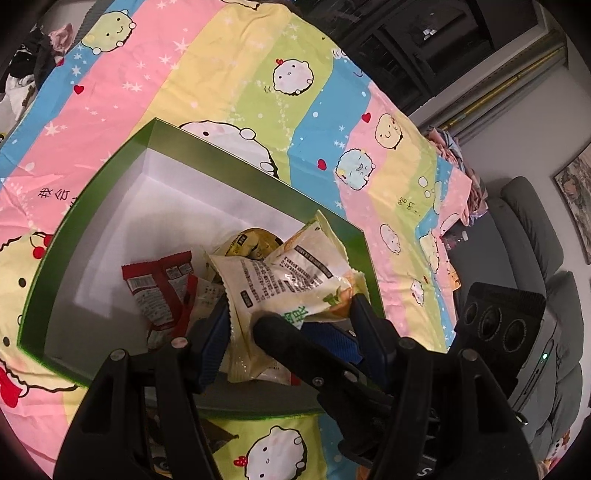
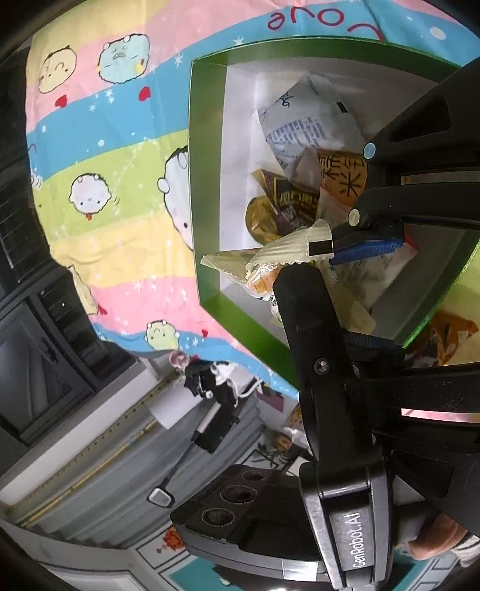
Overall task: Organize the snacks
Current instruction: 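Carry the cream wrapper into the green box and release it, then move the right gripper back toward the panda-print snack bag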
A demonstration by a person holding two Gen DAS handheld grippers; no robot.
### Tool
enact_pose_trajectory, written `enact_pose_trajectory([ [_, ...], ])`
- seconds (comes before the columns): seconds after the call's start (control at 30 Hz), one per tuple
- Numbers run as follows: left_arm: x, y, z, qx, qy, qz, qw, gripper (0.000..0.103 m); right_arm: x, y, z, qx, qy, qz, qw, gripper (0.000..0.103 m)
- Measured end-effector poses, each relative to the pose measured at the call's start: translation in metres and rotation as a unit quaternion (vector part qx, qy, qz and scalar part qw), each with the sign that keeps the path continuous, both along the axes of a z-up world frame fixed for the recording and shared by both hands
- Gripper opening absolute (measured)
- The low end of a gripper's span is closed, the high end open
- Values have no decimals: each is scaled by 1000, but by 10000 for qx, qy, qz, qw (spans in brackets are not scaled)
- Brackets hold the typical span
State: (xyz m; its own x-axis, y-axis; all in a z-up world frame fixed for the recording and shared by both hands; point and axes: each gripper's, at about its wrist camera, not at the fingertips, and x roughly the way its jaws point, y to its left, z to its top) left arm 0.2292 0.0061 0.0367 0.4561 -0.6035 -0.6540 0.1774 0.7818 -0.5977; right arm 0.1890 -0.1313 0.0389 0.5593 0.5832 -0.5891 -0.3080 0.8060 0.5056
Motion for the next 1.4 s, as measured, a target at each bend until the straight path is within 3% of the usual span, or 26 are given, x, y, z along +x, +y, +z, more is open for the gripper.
enact_pose_trajectory([
  [0.4, 10, -8, -11, 175, 110, 21, 9998, 63, 11, -8, -11, -195, 359, -217, 9989, 37],
  [0.57, 7, -12, -9, 416, 30, 75, 9991, 65, 9, -14, -13, -155, 443, -298, 9985, 37],
  [0.73, 2, -11, 0, 781, -280, 189, 9964, 80, 5, -17, -8, -260, 396, -414, 9980, 47],
  [0.9, -3, -7, 5, 1124, -529, 264, 9919, 80, 1, -19, -2, -350, 311, -433, 9980, 50],
  [1.0, -10, -4, 10, 1335, -709, 373, 9878, 90, -5, -21, 4, -473, 203, -510, 9974, 58],
  [1.13, -20, -2, 19, 1524, -914, 449, 9831, 91, -18, -28, 16, -579, -35, -623, 9964, 62],
  [1.27, -32, 1, 30, 1583, -1084, 491, 9802, 93, -32, -32, 29, -752, -258, -685, 9945, 69],
  [1.33, -40, 8, 35, 1526, -1148, 539, 9801, 102, -40, -34, 35, -808, -339, -710, 9936, 70],
  [1.4, -50, 20, 40, 1425, -1189, 651, 9805, 102, -50, -35, 41, -853, -425, -700, 9930, 70],
])
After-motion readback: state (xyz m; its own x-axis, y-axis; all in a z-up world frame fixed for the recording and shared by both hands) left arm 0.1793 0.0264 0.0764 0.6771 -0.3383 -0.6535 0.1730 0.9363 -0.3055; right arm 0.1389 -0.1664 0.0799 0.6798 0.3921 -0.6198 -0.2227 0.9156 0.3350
